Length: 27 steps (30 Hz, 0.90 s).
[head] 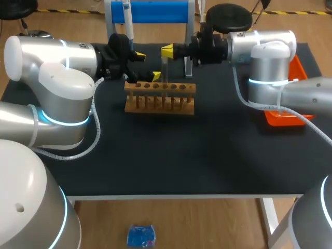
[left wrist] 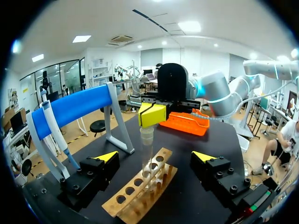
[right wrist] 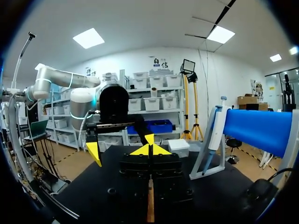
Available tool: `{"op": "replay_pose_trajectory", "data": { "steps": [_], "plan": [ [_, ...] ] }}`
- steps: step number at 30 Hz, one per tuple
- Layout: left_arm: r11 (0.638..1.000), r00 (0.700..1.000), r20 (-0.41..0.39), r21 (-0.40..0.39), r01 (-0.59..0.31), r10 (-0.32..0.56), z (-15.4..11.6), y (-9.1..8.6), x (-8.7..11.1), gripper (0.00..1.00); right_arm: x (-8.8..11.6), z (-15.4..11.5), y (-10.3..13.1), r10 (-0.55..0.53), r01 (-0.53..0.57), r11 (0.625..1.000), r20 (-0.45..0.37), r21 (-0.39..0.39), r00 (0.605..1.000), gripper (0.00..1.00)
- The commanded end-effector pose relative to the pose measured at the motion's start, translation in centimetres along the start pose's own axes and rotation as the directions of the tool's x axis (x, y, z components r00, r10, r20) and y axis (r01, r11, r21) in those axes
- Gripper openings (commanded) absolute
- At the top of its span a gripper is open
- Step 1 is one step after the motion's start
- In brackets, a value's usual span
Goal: Invert the test tube, pick up the pipette, mount the tip to pipette, aspirate from beaker and dispense into the tube, eject the tip, return the pipette, and cap with the stopper.
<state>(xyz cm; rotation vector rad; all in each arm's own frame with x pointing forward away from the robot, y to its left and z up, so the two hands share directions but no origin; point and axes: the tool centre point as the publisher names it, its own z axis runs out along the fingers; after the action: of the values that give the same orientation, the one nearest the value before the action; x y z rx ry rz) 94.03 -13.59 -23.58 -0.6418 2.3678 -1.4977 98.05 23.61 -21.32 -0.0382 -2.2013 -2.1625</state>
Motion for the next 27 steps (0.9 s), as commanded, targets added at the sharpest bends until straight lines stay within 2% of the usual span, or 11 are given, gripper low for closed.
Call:
{"op": "replay_pose_trajectory", "data": {
  "steps": [1,2,3,4,11,19,27],
  "plan": [
    [1.0,1.0,-0.001,0.003,0.0,0.0,0.1,0.1,0.0,1.0,0.3,-0.6,1.3,-0.023,0.023,0.999,0.008,0.034,1.0,0.04],
    [1.0,1.0,-0.001,0.003,0.0,0.0,0.1,0.1,0.0,1.0,0.3,-0.7,1.5,-0.031,0.03,0.999,0.011,0.043,0.999,0.24],
    [1.0,1.0,-0.001,0.003,0.0,0.0,0.1,0.1,0.0,1.0,0.4,-0.8,1.7,-0.042,0.041,0.998,0.014,0.053,0.999,0.78],
    [1.0,1.0,-0.001,0.003,0.0,0.0,0.1,0.1,0.0,1.0,0.4,-0.9,1.9,-0.051,0.05,0.997,0.02,0.064,0.998,1.0],
    [1.0,1.0,-0.001,0.003,0.0,0.0,0.1,0.1,0.0,1.0,0.3,-2.2,3.3,-0.109,0.103,0.987,0.037,0.12,0.993,1.0],
    [1.0,1.0,-0.001,0.003,0.0,0.0,0.1,0.1,0.0,1.0,0.5,-4.8,3.3,-0.166,0.152,0.969,0.056,0.197,0.985,1.0],
    [1.0,1.0,-0.001,0.003,0.0,0.0,0.1,0.1,0.0,1.0,0.7,-7.2,1.1,-0.167,0.144,0.957,0.073,0.253,0.983,1.0]
  ]
}}
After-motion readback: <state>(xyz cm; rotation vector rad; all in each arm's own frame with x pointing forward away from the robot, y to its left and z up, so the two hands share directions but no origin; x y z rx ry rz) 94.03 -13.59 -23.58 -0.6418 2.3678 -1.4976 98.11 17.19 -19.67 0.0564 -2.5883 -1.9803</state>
